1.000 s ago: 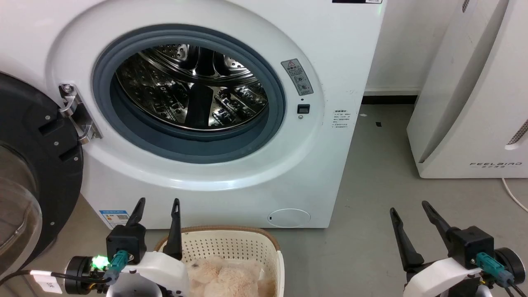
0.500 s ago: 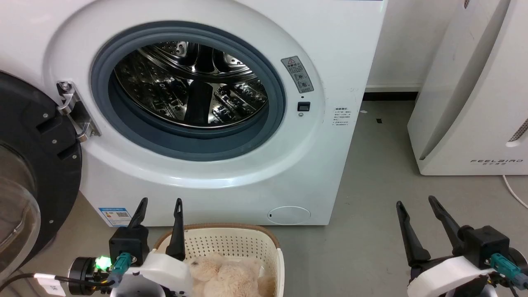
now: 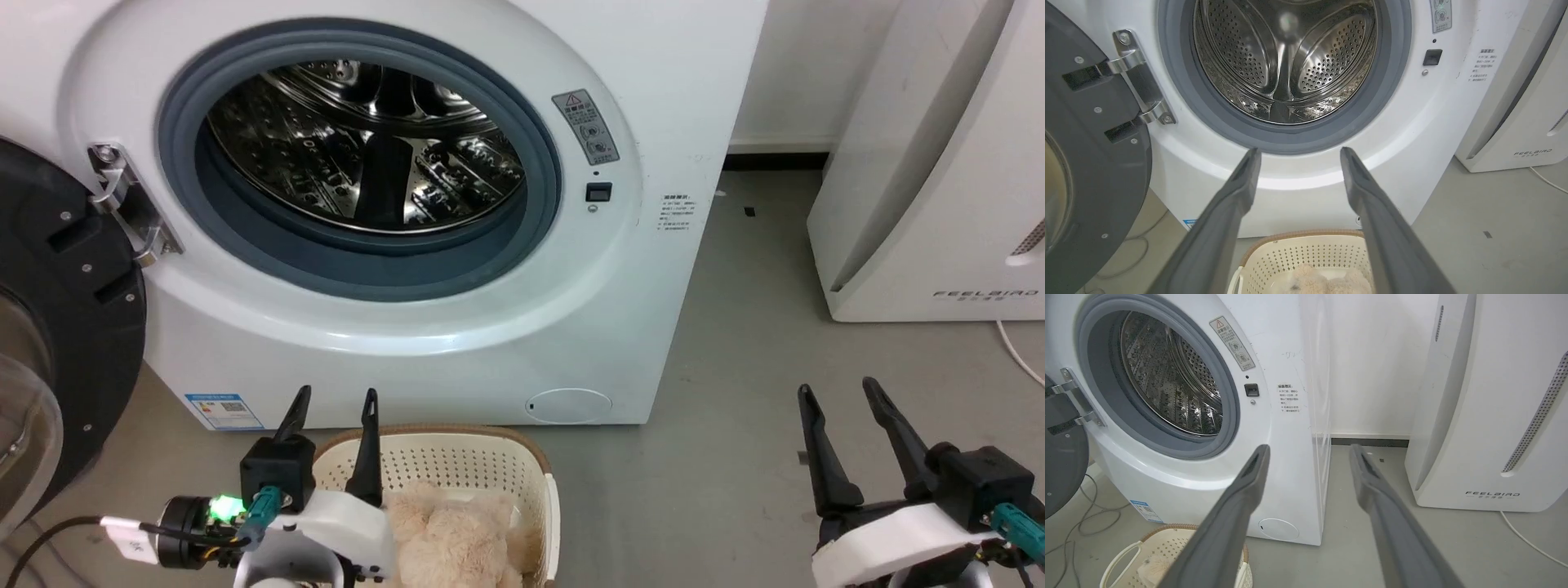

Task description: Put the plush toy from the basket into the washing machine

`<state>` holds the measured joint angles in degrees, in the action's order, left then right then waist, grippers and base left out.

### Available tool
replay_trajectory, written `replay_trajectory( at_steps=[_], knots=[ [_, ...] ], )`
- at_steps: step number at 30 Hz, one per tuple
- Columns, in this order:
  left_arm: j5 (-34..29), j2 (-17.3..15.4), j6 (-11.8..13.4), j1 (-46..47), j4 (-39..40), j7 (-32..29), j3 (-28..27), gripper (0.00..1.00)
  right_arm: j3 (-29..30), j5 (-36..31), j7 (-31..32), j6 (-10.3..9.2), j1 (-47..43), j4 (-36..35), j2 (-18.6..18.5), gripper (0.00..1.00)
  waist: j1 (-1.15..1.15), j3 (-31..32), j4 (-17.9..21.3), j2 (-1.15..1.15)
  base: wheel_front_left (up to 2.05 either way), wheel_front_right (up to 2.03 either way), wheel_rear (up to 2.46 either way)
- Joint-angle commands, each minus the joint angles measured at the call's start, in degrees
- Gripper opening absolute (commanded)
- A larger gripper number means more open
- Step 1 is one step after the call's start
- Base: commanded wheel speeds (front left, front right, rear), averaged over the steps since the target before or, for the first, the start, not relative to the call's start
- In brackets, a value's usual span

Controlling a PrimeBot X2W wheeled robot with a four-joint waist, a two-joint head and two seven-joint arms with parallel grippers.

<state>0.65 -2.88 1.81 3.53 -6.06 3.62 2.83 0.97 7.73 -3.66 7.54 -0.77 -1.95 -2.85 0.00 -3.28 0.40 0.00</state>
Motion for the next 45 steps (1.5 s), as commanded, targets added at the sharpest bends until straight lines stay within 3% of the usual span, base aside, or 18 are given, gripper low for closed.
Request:
replay_trajectory(
  at_steps=[1,24,36,45],
  knots=[
    [-0.06,-0.16,-0.23,1.45,-1.23,0.65,0.38,1.0,0.07,0.81,-0.62,-0.02,1.21,-0.52,-0.01,1.0,0.0,-0.66,0.2,0.0,0.0,0.0,0.0],
    [-1.09,-1.83,-4.15,14.89,-26.02,1.3,5.75,1.0,-0.32,5.68,-3.37,-0.03,5.55,-2.11,-0.01,1.0,0.0,-9.37,2.82,0.0,0.0,0.0,0.0],
    [-1.18,-3.49,-5.95,20.97,-36.1,-5.54,11.07,1.0,-0.75,9.02,-4.92,-0.03,8.86,-3.06,-0.01,1.0,0.0,-15.99,5.36,0.0,0.0,0.0,0.0],
    [1.92,-4.97,-6.53,24.98,-41.59,-13.15,18.22,1.0,-0.87,11.46,-6.0,-0.03,11.07,-3.88,-0.02,1.0,0.0,-20.81,7.2,0.0,0.0,0.0,0.0]
  ],
)
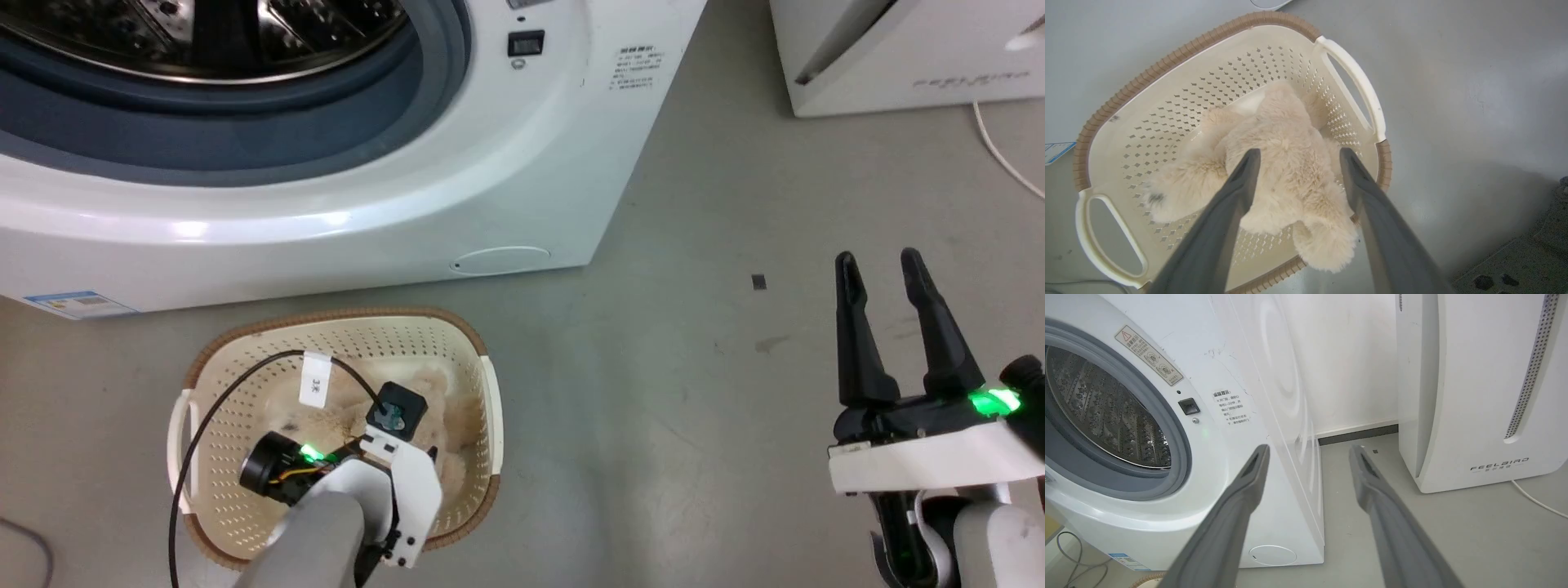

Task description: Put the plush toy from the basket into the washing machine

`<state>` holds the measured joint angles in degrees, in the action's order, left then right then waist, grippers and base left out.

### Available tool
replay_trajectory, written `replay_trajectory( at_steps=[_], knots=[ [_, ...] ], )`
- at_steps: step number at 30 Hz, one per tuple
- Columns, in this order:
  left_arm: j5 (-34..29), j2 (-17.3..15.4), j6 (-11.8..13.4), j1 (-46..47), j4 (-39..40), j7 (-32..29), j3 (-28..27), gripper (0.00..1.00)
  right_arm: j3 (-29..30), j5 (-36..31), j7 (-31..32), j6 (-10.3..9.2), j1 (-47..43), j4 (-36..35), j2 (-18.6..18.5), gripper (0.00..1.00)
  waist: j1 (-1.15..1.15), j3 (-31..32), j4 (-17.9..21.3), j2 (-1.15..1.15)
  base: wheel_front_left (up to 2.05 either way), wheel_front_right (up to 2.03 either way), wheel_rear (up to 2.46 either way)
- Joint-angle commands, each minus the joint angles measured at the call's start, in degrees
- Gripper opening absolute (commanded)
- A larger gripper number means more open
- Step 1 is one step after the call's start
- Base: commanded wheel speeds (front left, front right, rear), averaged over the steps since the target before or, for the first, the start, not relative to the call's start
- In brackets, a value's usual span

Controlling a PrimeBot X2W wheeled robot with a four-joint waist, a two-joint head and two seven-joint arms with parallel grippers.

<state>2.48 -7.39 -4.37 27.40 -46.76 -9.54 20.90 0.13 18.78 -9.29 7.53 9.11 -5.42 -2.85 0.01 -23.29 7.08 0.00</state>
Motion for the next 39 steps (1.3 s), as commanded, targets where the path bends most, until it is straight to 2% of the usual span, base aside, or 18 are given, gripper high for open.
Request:
replay_trajectory(
  at_steps=[1,8,13,24,32,33,34,39],
  knots=[
    [0.45,-0.92,-0.42,1.81,-1.48,-0.67,0.96,1.0,-0.02,0.72,-0.5,-0.02,1.47,-0.55,-0.02,1.0,-0.01,-1.42,0.71,0.0,0.0,0.0,0.0],
    [1.69,-4.54,-0.85,6.87,-5.63,-4.96,5.19,1.0,-0.24,2.8,-1.33,-0.03,3.42,-1.36,-0.02,1.0,-0.01,-5.76,2.0,0.0,0.0,0.0,0.0],
    [3.24,-5.41,-1.16,9.54,-8.57,-8.37,8.07,1.0,-0.33,4.24,-1.93,-0.03,4.78,-1.88,-0.02,1.0,-0.01,-8.84,2.87,0.0,0.0,0.0,0.0],
    [6.33,-7.75,-1.84,15.31,-15.05,-11.79,14.46,1.0,-0.24,7.06,-3.25,-0.03,7.63,-2.77,-0.02,1.0,-0.01,-15.48,4.68,0.0,0.0,0.0,0.0],
    [8.14,-8.96,-2.34,19.18,-19.77,-12.33,18.33,1.0,0.27,8.55,-4.2,-0.04,9.1,-3.07,-0.02,1.0,-0.01,-18.59,5.26,0.0,0.0,0.0,0.0],
    [8.56,-8.92,-2.4,19.51,-20.36,-12.66,18.7,0.36,0.3,8.72,-4.32,-0.04,9.36,-3.02,-0.02,1.0,-0.01,-18.81,5.33,0.0,0.0,0.0,0.0],
    [8.97,-8.87,-2.46,19.87,-20.95,-12.9,19.11,0.0,0.32,8.86,-4.44,-0.04,9.67,-3.02,-0.02,1.0,-0.01,-19.0,5.39,0.0,0.0,0.0,0.0],
    [10.61,-9.04,-2.77,21.85,-23.88,-13.76,22.04,0.0,0.39,9.7,-5.04,-0.04,10.79,-3.14,-0.02,1.0,-0.01,-19.7,5.77,0.0,0.0,0.0,0.0]
  ],
)
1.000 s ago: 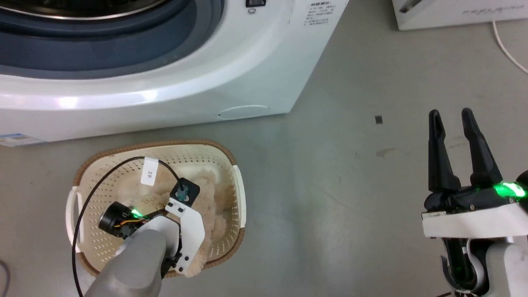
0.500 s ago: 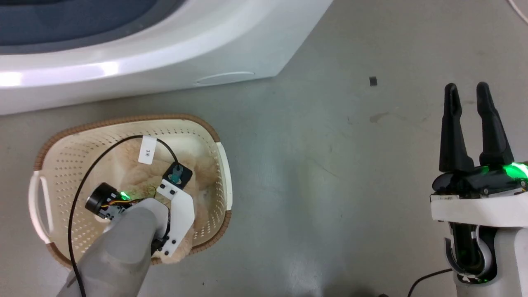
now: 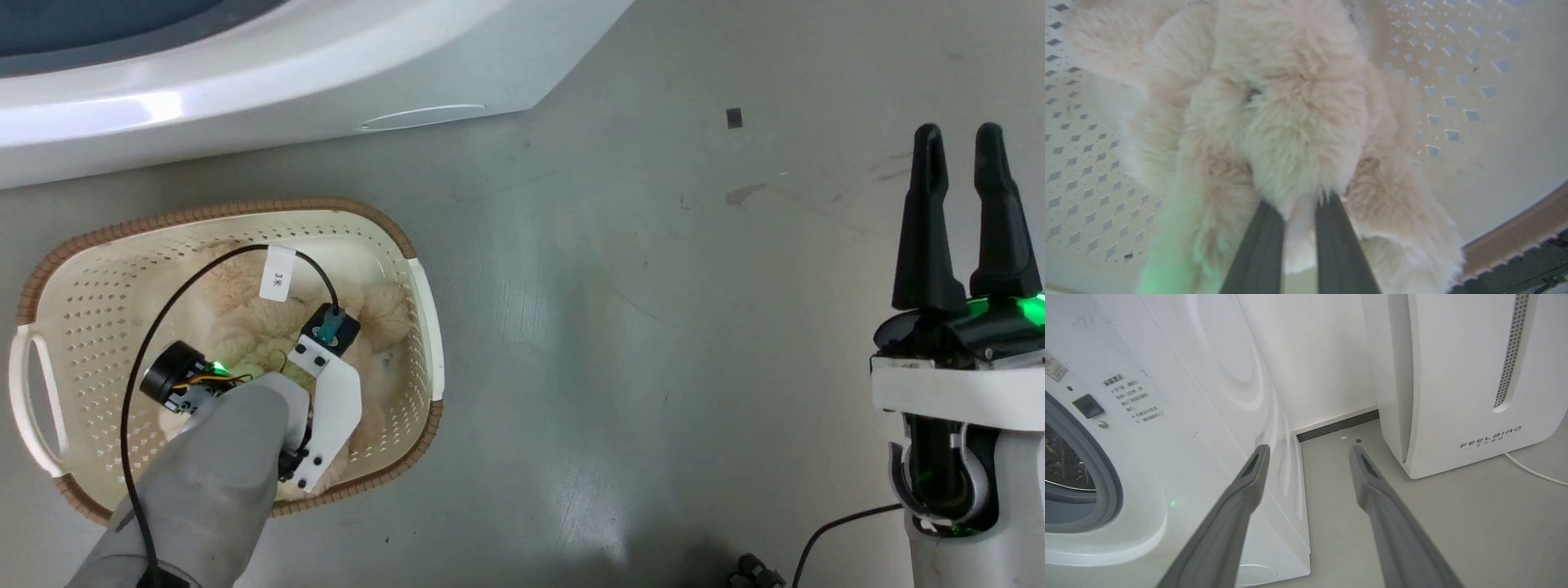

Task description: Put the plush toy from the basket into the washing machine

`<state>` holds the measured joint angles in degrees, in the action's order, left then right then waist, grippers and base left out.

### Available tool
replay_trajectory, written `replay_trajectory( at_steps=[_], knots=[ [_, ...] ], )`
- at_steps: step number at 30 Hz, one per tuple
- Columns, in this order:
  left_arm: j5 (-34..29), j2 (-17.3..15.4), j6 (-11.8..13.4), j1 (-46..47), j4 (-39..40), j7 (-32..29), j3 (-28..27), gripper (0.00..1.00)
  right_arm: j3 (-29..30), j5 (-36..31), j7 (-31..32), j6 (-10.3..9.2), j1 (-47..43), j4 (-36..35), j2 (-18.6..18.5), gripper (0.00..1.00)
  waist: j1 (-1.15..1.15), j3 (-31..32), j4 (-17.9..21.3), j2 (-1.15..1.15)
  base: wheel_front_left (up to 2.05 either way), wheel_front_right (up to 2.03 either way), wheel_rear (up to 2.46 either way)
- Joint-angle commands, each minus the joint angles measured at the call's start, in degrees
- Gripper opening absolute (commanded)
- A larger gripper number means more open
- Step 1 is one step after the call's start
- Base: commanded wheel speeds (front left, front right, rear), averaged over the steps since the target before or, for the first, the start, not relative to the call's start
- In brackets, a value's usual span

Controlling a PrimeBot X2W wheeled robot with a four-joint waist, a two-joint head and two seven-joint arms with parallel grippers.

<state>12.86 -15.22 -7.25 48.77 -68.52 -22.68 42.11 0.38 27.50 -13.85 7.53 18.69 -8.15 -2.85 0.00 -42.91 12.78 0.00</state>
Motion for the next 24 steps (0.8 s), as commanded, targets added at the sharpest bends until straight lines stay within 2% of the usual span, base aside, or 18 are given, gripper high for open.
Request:
replay_trajectory(
  at_steps=[1,10,24],
  knots=[
    [0.66,-1.3,0.04,0.92,-2.71,-0.66,1.33,0.0,0.17,1.17,-0.6,-0.04,1.34,-0.4,-0.02,1.0,0.0,-0.12,0.12,0.0,0.0,0.0,0.0],
    [3.82,-0.89,-0.24,1.83,-5.35,1.88,3.95,0.0,1.13,0.74,-1.15,-0.04,0.54,-0.11,-0.03,1.0,0.0,2.96,-0.77,0.0,0.0,0.0,0.0],
    [8.83,2.01,-0.24,-3.84,-3.77,9.52,6.4,0.0,0.59,-3.55,-1.15,-0.04,-5.52,1.48,-0.03,1.0,0.0,15.46,-5.5,0.0,0.0,0.0,0.0]
  ],
)
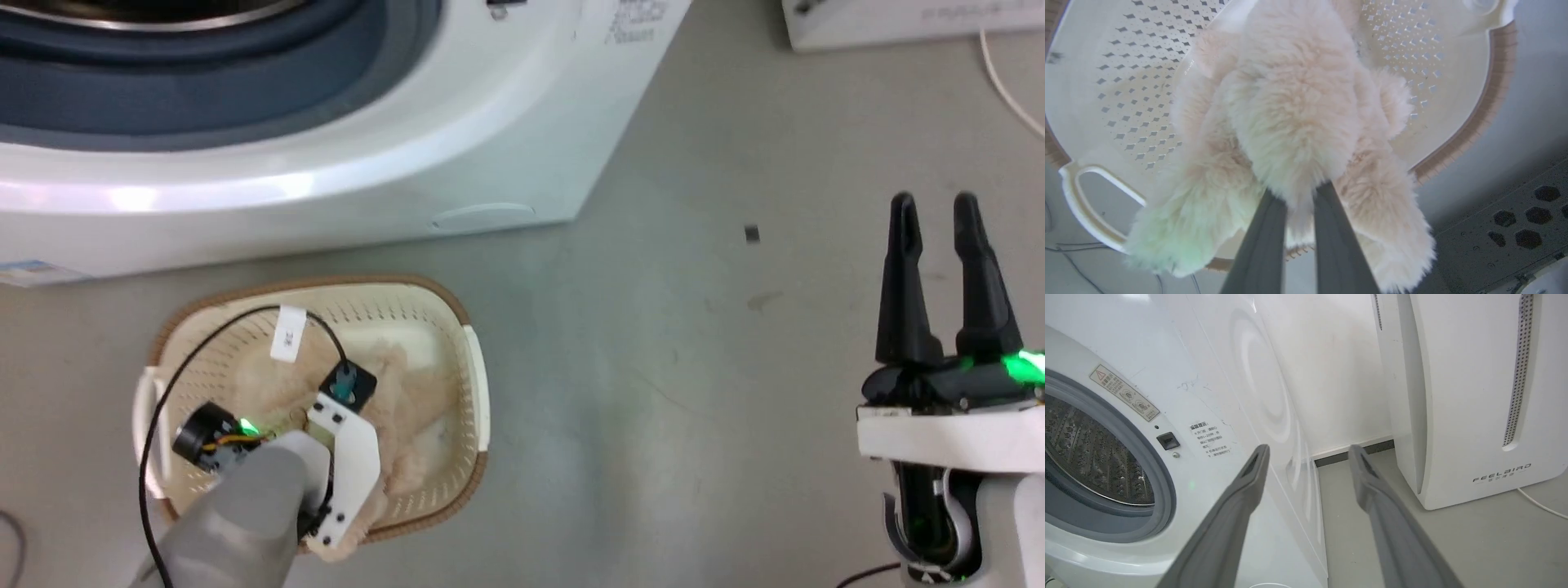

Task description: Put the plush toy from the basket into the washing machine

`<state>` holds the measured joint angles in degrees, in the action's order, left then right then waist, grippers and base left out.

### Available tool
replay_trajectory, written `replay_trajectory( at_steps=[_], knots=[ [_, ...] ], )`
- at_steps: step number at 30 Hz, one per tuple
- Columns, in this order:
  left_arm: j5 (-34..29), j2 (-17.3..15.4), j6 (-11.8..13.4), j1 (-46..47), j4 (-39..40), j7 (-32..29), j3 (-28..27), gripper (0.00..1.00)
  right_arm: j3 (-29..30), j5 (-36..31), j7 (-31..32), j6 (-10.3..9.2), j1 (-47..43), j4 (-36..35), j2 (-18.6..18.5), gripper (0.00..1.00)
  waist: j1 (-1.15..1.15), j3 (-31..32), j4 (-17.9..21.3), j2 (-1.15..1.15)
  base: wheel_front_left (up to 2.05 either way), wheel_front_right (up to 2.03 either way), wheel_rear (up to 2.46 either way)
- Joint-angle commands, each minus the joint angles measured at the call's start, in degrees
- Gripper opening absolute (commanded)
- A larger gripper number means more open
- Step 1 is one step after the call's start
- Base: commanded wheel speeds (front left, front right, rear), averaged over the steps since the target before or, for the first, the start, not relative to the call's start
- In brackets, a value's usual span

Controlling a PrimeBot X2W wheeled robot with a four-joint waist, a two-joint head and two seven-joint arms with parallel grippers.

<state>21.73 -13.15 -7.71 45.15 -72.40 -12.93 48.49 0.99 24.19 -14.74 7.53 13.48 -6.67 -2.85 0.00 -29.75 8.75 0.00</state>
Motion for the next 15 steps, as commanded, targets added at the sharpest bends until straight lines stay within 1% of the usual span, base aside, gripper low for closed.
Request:
replay_trajectory(
  at_steps=[1,8,9,15],
  knots=[
    [0.72,0.28,0.22,-1.44,0.45,1.72,0.38,0.0,0.12,-0.48,-0.26,-0.04,-1.36,0.37,-0.03,1.0,0.0,4.4,-2.2,0.0,0.0,0.0,0.0],
    [4.04,1.5,0.22,-5.35,1.85,7.05,1.67,0.0,0.35,-1.68,-0.26,-0.04,-5.35,1.46,-0.03,1.0,0.0,11.48,-4.99,0.0,0.0,0.0,0.0],
    [4.04,1.5,0.22,-5.35,1.85,7.05,1.67,0.0,0.35,-1.68,-0.26,-0.04,-5.35,1.46,-0.03,1.0,0.0,11.48,-4.99,0.0,0.0,0.0,0.0],
    [7.1,2.32,0.22,-8.6,2.77,11.46,2.08,0.0,1.04,-2.41,-0.26,-0.04,-8.96,2.28,-0.03,1.0,0.0,17.19,-7.18,0.0,0.0,0.0,0.0]
  ],
)
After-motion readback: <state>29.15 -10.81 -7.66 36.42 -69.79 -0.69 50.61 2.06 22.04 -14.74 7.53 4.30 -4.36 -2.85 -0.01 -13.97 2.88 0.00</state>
